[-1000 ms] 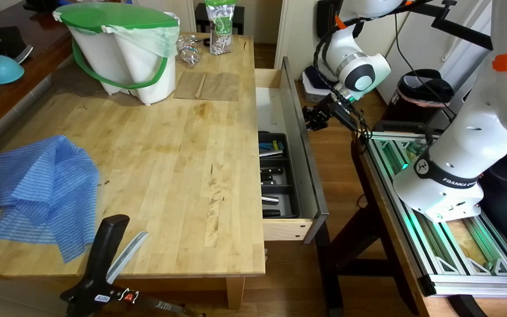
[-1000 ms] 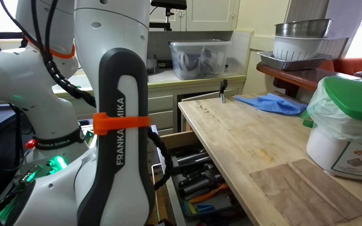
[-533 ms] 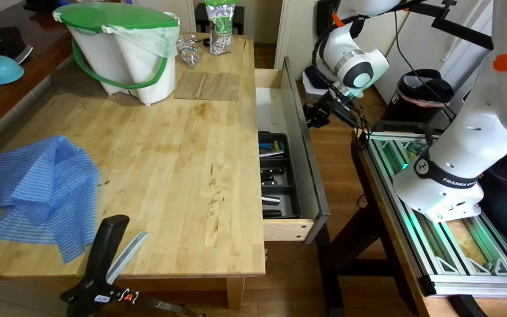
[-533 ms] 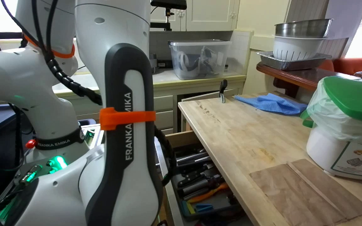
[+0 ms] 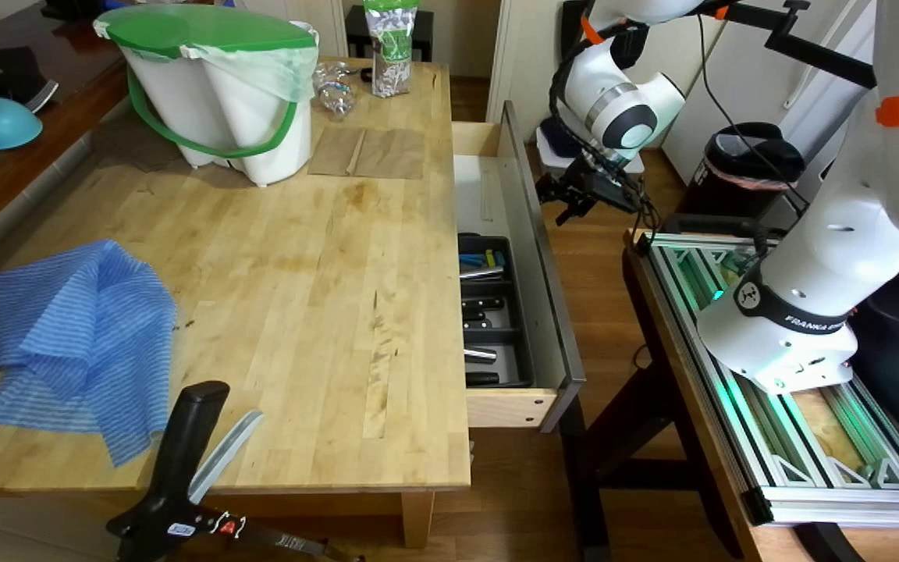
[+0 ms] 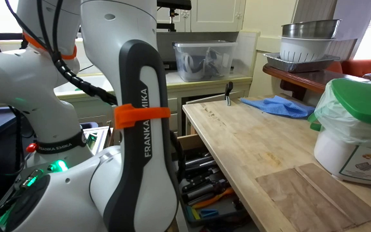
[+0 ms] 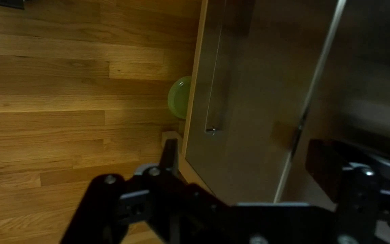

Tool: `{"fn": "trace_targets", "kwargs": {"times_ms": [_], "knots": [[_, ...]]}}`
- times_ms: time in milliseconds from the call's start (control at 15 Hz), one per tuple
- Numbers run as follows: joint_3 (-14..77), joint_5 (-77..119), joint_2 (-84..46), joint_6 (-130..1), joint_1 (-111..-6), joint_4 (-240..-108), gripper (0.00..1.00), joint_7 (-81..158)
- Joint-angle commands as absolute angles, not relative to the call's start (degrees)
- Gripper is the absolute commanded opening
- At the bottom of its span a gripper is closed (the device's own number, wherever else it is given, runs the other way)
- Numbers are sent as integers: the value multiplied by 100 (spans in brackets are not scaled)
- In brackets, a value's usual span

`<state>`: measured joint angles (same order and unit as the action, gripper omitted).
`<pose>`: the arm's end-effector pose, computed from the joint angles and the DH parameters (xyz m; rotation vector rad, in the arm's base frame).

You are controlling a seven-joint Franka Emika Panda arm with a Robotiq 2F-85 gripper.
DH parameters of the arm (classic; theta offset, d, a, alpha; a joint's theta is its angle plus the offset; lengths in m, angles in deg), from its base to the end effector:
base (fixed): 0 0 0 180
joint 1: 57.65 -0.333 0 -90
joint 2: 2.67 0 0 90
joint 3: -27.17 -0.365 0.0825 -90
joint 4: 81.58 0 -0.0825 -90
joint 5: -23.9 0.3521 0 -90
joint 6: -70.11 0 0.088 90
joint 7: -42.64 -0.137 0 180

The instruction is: Open the drawer

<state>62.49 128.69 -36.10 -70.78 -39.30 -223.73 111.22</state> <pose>0.2358 -0.3474 0.1282 -2.1594 1.7775 -0.5020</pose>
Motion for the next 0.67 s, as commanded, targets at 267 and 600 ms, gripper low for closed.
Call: {"fn": "trace_targets", "kwargs": {"times_ms": [267,600], "knots": [[6326,12058,-2620,-7824,-4115,-22791,100,10832],[6261,11213,-1534,-8290,-4105,-23192,100,10043]]}}
